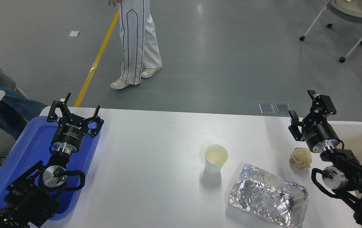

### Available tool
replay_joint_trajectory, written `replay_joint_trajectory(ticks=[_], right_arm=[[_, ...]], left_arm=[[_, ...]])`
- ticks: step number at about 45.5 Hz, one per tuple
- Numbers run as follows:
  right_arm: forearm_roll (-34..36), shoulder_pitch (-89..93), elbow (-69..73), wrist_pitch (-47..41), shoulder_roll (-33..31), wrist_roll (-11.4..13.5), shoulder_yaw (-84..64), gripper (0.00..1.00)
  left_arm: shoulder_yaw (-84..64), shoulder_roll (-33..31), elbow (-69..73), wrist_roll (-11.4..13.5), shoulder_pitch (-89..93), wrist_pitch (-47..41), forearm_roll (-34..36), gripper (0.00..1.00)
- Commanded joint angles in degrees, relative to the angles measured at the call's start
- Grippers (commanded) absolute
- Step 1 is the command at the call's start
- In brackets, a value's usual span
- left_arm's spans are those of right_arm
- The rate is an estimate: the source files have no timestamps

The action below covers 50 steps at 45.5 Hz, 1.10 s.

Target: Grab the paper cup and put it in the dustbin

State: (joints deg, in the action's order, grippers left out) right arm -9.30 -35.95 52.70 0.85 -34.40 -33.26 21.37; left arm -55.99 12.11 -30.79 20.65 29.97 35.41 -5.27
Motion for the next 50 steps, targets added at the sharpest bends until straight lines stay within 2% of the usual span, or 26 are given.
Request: replay_joint_trajectory(ticks=[1, 13, 32, 37, 43, 46, 50], right_arm=[[0.6, -9.92, 0.56, 0.12, -6.11, -0.14, -20.48, 1.0], [0.51, -25.03, 1.09, -4.8, -7.96, -0.05, -46.84, 1.0], [-1.07, -51.31, 6.81, -33.97, -6.3, 0.04, -78.93, 1.0], [-2.65, -57.72, 7.07, -38.99, -2.7, 0.04, -83.15, 1.0], [-9.32, -66.95, 9.09, -45.31, 3.28, 0.13, -89.48, 1.0], [-12.14, -71.34, 10.49, -45.85, 7.05, 0.13, -90.28, 1.0], [-12.32, -74.25, 11.38, -45.85, 12.15, 0.39, -90.89, 1.0]], left_arm=[[0.0, -0.07, -0.06, 0.0, 0.0, 0.01, 0.0, 1.0], [0.0, 0.01, 0.02, 0.0, -0.09, 0.01, 0.0, 1.0], [0.0, 0.01, -0.06, 0.0, 0.0, 0.01, 0.0, 1.0], [0.0, 0.01, -0.06, 0.0, 0.0, 0.01, 0.0, 1.0], [0.0, 0.01, -0.06, 0.0, 0.0, 0.01, 0.0, 1.0], [0.0, 0.01, -0.06, 0.0, 0.0, 0.01, 0.0, 1.0], [0.0, 0.01, -0.06, 0.0, 0.0, 0.01, 0.0, 1.0]])
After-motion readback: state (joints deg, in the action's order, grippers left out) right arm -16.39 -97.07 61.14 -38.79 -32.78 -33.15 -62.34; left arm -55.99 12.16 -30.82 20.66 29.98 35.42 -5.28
